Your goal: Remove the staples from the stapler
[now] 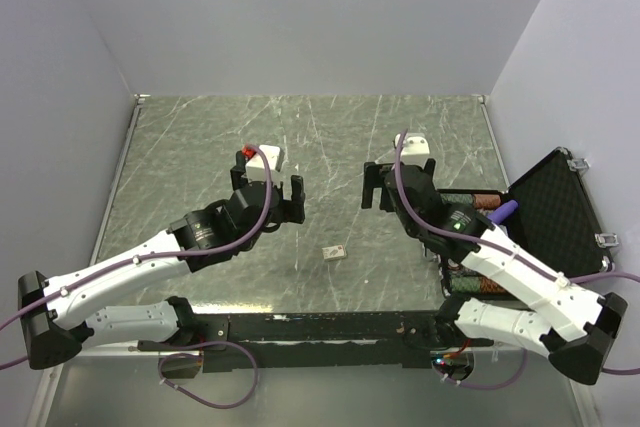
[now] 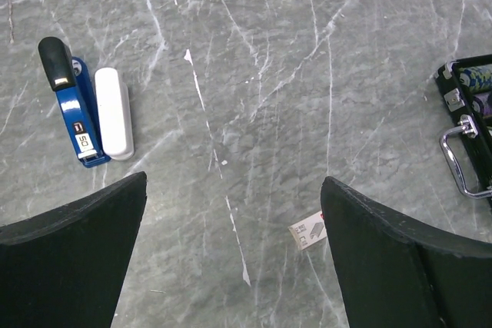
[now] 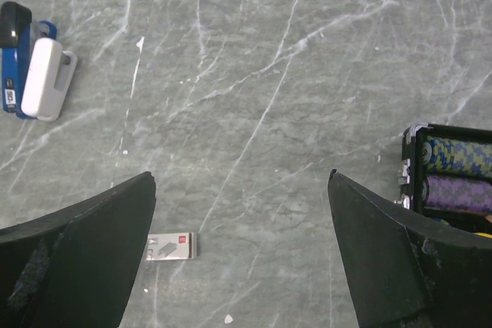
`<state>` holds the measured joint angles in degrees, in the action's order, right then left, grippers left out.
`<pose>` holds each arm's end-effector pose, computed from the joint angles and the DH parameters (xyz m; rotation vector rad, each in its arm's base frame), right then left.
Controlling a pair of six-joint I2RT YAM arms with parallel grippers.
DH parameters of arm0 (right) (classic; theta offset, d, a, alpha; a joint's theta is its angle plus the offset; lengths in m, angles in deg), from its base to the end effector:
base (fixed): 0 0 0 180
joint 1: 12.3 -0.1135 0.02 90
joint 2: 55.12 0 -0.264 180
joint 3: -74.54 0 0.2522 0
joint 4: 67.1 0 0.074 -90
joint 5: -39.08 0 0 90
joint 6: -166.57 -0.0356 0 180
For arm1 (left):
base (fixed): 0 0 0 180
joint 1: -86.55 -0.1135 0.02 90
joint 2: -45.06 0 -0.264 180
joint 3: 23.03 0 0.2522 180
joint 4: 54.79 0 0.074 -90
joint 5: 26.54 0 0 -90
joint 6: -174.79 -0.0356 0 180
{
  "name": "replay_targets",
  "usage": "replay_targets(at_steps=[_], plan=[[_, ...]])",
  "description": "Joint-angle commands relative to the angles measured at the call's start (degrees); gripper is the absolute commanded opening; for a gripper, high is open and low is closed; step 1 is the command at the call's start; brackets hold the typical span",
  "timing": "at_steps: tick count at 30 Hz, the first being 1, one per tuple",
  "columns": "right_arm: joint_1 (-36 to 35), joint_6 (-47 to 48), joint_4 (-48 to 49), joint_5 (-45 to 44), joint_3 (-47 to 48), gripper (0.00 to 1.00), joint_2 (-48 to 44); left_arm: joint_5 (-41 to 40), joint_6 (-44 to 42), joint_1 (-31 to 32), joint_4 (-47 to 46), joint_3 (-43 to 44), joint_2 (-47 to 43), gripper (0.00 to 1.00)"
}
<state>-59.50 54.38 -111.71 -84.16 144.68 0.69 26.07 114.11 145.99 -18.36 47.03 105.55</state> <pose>0.1540 0.1376 0.3420 -0.0975 2.0074 0.1612 0.1355 -0.1870 0.3390 0.1130 1.9517 -0.3597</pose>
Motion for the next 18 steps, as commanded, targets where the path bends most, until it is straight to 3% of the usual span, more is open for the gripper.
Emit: replay_targets(at_steps=[1, 13, 18], plan=[[0.27, 1.63, 0.97, -1.05, 3.74, 1.00, -1.58, -0.59, -1.28, 0.15, -0.26, 2.86, 0.06, 0.99], [0.27, 4.95, 3.51, 3.60, 1.55, 1.00, -3.16, 0.38, -2.07, 0.15, -2.55, 1.54, -1.08, 0.99], [0.18, 3.04, 2.20, -2.00, 3.56, 1.00, -1.06, -0.14, -2.07, 0.15, -1.67, 1.45, -1.51, 0.99]])
